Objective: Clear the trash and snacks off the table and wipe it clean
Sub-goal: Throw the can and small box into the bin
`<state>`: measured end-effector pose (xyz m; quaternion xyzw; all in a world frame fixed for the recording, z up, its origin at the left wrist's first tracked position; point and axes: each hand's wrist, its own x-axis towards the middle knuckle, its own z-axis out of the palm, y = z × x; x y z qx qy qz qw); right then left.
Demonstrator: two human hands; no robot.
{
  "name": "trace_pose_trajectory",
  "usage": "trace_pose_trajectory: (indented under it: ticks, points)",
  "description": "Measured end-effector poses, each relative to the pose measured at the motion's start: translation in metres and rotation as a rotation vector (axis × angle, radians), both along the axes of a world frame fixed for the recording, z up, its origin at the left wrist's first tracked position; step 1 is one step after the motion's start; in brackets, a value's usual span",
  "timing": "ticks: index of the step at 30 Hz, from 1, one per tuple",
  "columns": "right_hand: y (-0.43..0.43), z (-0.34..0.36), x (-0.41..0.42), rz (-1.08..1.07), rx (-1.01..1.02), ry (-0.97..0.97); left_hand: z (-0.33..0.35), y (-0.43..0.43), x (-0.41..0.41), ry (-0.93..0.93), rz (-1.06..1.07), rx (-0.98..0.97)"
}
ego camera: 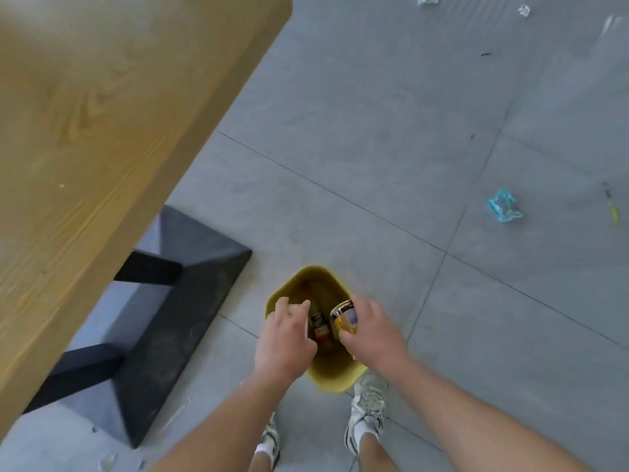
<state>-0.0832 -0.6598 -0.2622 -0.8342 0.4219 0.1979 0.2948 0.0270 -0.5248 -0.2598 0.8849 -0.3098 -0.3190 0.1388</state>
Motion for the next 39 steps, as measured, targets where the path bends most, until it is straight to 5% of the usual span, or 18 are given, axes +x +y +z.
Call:
trace_pose_trajectory:
  ticks: [18,24,32,39]
  points:
    - [-0.039,-0.291,-0.008,0.137,0.096,0.208,-0.271,-0.085,-0.029,-0.029,-0.091,0.301]
    - [-0.043,-0.36,0.006,0.05,0.068,0.11,-0.344,-0.082,-0.016,0.002,-0.032,0.307]
    - [-0.034,-0.406,-0.013,0.081,0.13,0.068,-0.39,-0.069,-0.017,-0.084,-0.187,0.31]
    - [-0.028,-0.378,-0.026,0.115,0.164,0.074,-0.358,-0.059,-0.026,-0.102,-0.199,0.28]
